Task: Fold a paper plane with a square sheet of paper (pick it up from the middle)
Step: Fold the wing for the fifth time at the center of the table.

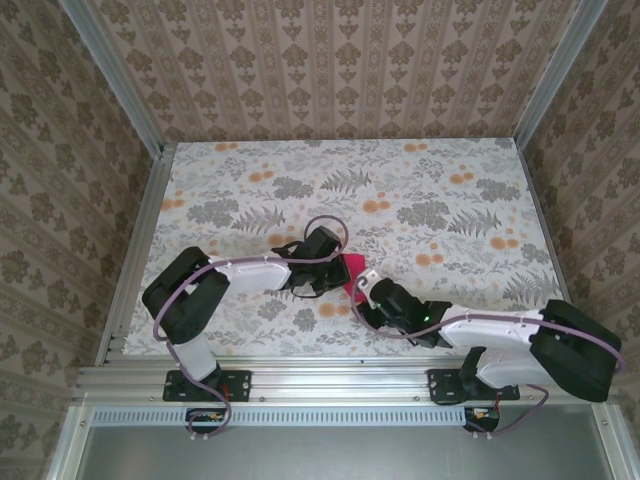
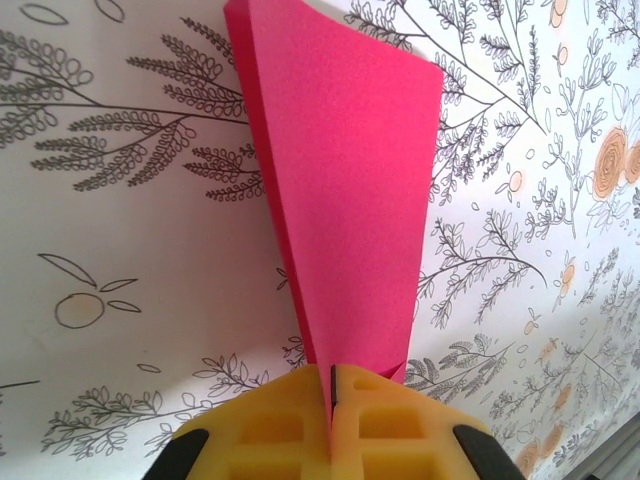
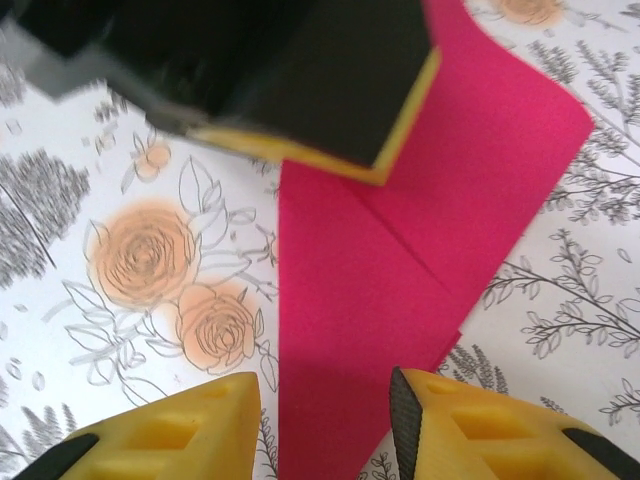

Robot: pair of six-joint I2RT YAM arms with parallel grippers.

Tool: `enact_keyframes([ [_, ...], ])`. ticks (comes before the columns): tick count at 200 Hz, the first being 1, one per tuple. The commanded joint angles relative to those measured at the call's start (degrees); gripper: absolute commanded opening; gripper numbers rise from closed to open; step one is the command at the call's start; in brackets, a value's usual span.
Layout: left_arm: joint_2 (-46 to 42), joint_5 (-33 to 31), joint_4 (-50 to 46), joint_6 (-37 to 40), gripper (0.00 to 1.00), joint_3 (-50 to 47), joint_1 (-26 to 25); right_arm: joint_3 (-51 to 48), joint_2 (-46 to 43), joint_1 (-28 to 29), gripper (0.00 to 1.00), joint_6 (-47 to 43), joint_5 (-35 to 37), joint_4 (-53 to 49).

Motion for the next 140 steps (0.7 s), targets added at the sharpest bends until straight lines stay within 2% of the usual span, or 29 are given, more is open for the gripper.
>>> enact_keyframes([
  [1, 0.85, 0.59, -2.01, 1.20, 0.05, 1.24, 0.28, 2.93, 3.61, 2.59, 0.42, -5.42, 6.14, 2.50],
  [29, 0.65, 0.50, -2.30, 1.34, 0.05, 1.09, 0.28, 4.74, 7.41, 4.87, 0.41, -5.86, 12.20, 2.51],
  [53, 0.41, 0.41, -2.31, 1.20, 0.05, 1.02, 0.29, 5.16, 9.02, 5.40, 0.38, -6.03, 14.63, 2.49],
  [140, 0.24, 0.64, -2.23, 1.16, 0.06, 0.98, 0.34, 5.96, 12.31, 5.48, 0.29, -5.62, 14.89, 2.74],
])
